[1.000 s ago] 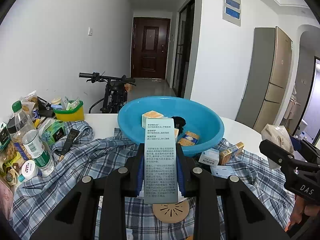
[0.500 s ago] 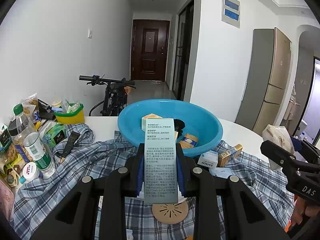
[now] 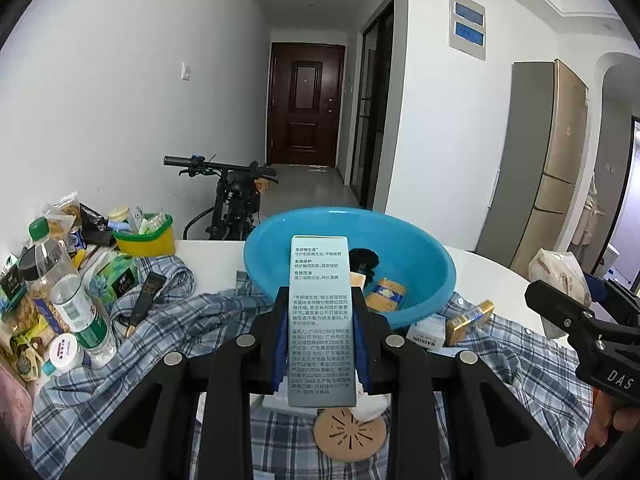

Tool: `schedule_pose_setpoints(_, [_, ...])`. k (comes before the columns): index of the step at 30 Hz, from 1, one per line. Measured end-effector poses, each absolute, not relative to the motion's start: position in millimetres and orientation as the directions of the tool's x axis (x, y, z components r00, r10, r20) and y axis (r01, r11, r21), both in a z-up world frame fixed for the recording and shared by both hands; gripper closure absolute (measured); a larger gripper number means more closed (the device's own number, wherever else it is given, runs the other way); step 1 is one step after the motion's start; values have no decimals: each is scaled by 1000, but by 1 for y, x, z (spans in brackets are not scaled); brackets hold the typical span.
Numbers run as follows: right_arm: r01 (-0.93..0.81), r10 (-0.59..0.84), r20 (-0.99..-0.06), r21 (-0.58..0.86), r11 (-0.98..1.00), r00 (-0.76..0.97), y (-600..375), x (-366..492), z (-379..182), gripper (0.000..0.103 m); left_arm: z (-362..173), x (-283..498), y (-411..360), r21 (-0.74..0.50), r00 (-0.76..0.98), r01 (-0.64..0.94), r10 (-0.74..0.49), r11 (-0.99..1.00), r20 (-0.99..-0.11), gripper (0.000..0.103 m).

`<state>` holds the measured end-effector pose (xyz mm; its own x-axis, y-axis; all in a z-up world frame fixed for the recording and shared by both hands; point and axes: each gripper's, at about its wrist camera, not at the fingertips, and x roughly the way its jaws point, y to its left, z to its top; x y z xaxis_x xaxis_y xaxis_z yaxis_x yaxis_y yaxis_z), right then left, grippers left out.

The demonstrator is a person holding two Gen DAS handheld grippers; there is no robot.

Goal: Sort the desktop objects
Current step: 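Carry the slim box and tissue pack above the blue basin with both tools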

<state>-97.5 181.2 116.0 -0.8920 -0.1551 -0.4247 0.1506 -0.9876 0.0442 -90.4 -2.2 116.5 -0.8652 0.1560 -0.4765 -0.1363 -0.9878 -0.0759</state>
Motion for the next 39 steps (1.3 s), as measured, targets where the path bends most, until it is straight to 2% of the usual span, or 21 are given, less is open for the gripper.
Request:
schedule_pose_setpoints(23, [132, -121, -398, 0, -991, -909, 183, -178, 135, 29, 127, -187, 6, -78, -863, -137, 158, -987, -479, 74])
schedule_pose_setpoints(39, [111, -121, -411, 50, -993, -904, 203, -284, 127, 29, 114, -311, 35, -67, -840, -172, 182, -983, -512, 74])
